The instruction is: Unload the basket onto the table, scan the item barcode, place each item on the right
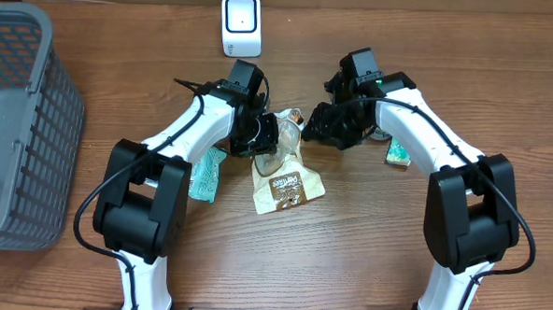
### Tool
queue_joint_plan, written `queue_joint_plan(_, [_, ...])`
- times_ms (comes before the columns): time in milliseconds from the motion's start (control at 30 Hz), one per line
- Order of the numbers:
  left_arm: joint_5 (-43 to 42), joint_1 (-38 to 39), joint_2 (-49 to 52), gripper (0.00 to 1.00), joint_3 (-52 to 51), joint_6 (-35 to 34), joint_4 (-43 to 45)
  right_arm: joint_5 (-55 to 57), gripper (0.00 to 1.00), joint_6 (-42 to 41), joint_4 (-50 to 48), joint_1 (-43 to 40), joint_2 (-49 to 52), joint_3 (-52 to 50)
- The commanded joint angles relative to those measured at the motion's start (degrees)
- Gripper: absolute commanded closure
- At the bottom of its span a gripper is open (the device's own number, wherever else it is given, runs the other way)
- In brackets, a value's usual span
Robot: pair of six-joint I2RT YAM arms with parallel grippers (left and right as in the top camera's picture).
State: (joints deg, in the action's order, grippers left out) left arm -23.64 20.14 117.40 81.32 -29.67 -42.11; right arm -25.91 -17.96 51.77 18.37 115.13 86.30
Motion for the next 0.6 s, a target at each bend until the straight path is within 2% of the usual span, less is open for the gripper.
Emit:
queue_joint_plan(0, [1.11, -1.14, 2.84, 0.96, -1.25, 0.33, -1.49, -1.4, 0.59, 0.5, 0.2, 0.26, -0.35, -0.81])
queue_joint_plan(133, [1.07, -3.21, 2.54, 0.96, 0.0, 0.72, -4.94, -1.38, 0.58, 0.72, 0.02, 0.26, -0.35, -0.81])
queue_joint_plan(233, [1.07, -4.59, 0.46, 0.96, 1.95, 4.13, -8.13, -1.18, 0.58, 1.62, 0.02, 0.26, -0.35, -0.81])
queue_joint_plan(433, [-0.35, -5.55, -4.11, 0.96, 2.75, 6.4, -9.86, -1.16, 0.58, 1.79, -0.09, 0.24, -0.35, -0.81])
queue_joint_plan(567, [3.82, -5.55, -5.46, 0.96, 2.62, 5.09, -15.43, -1.11, 0.57, 1.99, -0.07, 0.24, -0.35, -0.81])
